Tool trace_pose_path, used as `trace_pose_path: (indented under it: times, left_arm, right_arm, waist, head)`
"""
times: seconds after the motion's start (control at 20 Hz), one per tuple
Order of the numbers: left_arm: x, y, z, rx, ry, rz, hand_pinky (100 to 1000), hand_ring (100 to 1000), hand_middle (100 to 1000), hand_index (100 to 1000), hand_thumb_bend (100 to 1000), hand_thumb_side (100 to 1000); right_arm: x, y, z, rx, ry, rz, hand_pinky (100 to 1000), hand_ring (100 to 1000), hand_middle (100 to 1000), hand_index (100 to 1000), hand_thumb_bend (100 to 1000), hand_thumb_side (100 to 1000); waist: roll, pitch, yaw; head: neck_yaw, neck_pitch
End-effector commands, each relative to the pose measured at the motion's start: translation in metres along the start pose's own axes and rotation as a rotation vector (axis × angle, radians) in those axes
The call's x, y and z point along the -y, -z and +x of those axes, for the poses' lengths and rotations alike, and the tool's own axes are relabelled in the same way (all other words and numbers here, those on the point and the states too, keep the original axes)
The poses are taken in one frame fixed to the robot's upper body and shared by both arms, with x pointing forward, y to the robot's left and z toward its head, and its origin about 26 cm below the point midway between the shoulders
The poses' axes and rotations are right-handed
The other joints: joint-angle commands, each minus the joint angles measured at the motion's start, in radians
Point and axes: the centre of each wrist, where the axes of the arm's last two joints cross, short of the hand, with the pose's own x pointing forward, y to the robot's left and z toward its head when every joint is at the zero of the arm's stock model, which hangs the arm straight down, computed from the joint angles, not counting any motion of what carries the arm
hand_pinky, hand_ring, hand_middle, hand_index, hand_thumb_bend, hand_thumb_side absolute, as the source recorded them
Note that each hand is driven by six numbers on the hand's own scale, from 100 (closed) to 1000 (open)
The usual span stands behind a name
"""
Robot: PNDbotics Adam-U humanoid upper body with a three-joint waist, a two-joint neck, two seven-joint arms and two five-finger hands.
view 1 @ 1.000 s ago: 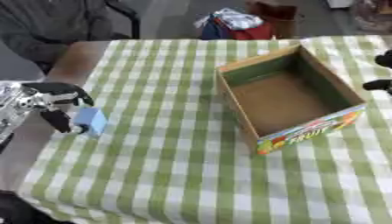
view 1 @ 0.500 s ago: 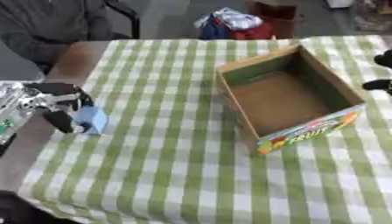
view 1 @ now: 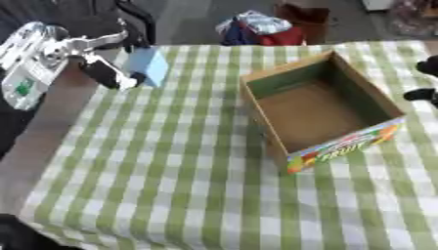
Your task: Pick up objects on the table and place them in the box.
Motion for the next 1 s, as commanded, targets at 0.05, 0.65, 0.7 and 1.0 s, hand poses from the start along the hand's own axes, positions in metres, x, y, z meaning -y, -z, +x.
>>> trace_pose_path:
  times: [0.05,0.65,0.7,1.0]
  left_arm:
    - [-0.015,0.027,0.022,0.08,0.029,0.047,742,684,610,695,145,293]
    - [-0.001,0.11,0.095,0.257,0.161,0.082,745,708,648,725,175,330]
    - [0.004,0.113,0.1,0.269,0.166,0.079,745,709,653,731,167,330]
    - [0.025,0.127,0.12,0.322,0.179,0.069,745,724,701,785,206,361]
  right_arm:
    - [-0.001,0.004,0.005,0.02,0.003,0.015,611,823,722,721,100,548]
    - [-0.008,0.01,0.007,0.036,0.035,0.046,611,823,722,721,100,550]
    - [-0.008,0.01,0.007,0.037,0.036,0.048,611,823,722,721,100,550]
    - [-0.01,0.011,0.007,0.041,0.042,0.051,611,823,722,721,100,550]
  waist:
    - [-0.005,-0.014,-0.005]
    - [-0.004,0.001,-0.059]
    - [-0.004,0.002,-0.063]
    - [-0.004,0.007,-0.073]
  head:
    - [0.009,0.005]
    - [0.03,0.005]
    - [0.032,0.005]
    - [0.038,0.005]
